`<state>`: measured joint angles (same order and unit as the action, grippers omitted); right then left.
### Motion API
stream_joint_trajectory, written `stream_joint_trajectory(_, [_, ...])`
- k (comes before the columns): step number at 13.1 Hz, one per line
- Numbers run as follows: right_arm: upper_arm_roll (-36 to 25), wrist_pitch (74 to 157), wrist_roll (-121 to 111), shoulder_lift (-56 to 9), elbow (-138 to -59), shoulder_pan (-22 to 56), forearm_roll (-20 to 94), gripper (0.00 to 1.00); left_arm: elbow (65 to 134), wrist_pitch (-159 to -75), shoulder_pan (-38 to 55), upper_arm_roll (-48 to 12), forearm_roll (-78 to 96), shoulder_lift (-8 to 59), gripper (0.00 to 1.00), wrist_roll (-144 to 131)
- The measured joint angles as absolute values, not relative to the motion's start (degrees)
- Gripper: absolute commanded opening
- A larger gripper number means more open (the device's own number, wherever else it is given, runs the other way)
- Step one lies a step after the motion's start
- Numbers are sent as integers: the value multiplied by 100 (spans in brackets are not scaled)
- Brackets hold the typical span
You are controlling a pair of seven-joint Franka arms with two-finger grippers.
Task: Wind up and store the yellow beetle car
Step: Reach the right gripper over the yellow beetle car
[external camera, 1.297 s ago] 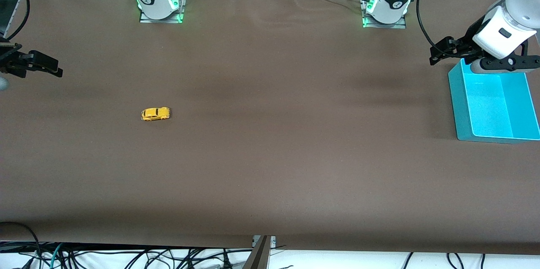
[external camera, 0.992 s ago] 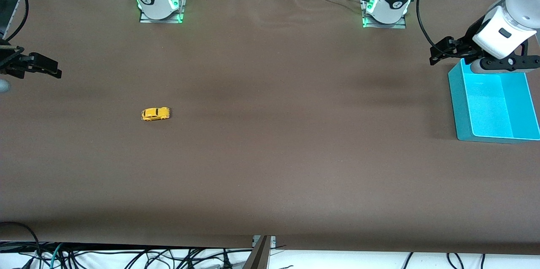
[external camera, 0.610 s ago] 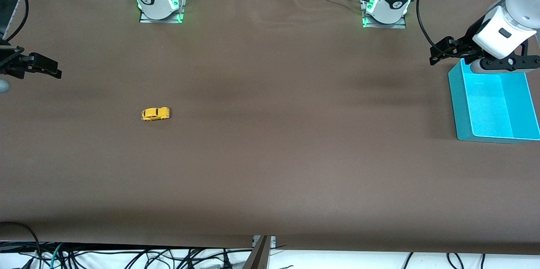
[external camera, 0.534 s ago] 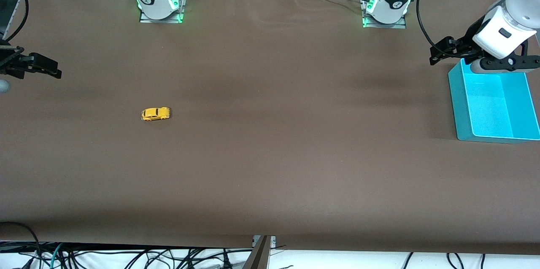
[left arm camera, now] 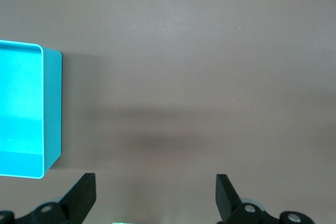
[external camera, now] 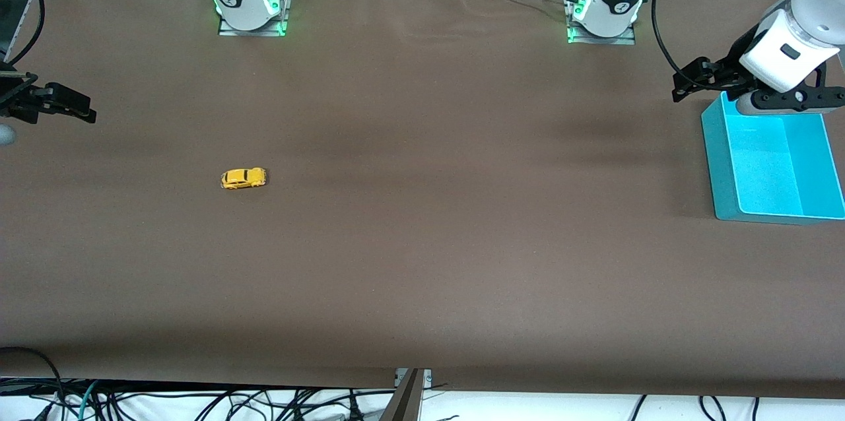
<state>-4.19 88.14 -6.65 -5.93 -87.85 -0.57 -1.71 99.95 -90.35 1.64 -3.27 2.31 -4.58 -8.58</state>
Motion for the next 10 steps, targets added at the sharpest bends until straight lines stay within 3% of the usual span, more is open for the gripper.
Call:
stream_joint_trajectory(6, [-378,8819,-665,-631,-8785,34,-169,100,9995,-9035,164,-327,231,-458,100,-858])
stream_joint_trajectory(10, [-336,8839,-600,-727,-8788,833,-164,100,9995,-9034,164,-325,231,-458,100,-858])
